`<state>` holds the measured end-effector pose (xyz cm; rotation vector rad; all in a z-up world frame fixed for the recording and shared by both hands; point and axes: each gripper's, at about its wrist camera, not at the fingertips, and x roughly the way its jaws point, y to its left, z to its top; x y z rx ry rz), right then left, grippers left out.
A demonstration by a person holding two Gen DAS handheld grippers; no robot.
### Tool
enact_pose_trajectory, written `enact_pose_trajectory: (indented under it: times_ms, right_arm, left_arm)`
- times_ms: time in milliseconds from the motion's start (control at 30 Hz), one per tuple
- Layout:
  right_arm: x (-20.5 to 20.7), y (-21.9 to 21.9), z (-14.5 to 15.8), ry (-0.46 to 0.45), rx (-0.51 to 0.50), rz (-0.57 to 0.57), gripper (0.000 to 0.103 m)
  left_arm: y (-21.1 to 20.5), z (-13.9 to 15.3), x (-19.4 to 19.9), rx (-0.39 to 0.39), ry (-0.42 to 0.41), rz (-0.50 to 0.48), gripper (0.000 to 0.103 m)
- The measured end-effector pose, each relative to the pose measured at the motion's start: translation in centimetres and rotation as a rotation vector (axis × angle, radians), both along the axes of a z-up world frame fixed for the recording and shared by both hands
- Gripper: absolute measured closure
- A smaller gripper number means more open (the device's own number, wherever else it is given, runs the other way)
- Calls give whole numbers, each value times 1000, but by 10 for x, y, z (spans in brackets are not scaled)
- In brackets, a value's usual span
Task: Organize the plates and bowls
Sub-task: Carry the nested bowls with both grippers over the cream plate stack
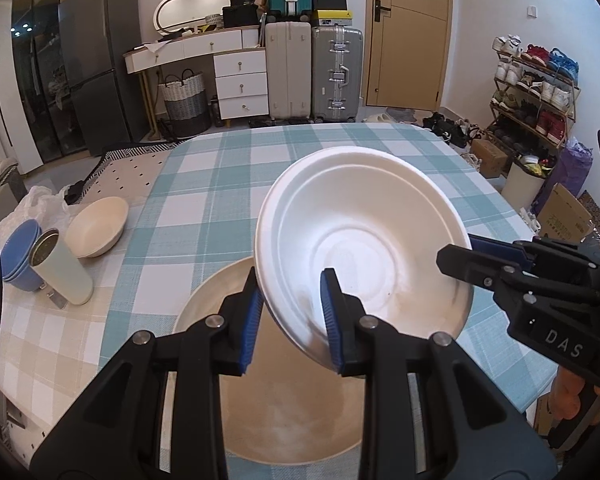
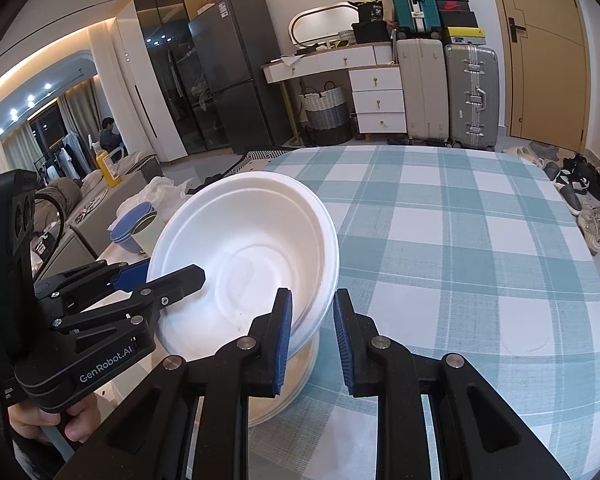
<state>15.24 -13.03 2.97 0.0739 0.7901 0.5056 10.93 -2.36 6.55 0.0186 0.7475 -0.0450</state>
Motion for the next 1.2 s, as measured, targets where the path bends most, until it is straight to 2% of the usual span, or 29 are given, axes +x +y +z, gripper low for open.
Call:
enact_pose_trajectory:
  times_ms: [367, 800, 1200]
  right_arm:
    - [3, 27, -16, 25, -14, 41, 82]
    - [13, 51, -47, 87, -42, 58, 81]
    - [17, 70, -58, 121, -77, 82, 81]
  left_arm:
    - [21, -18, -6, 29, 8, 46, 79]
    - [48, -56, 8, 13, 52, 76, 78]
    - [66, -70, 8, 2, 81, 90, 78]
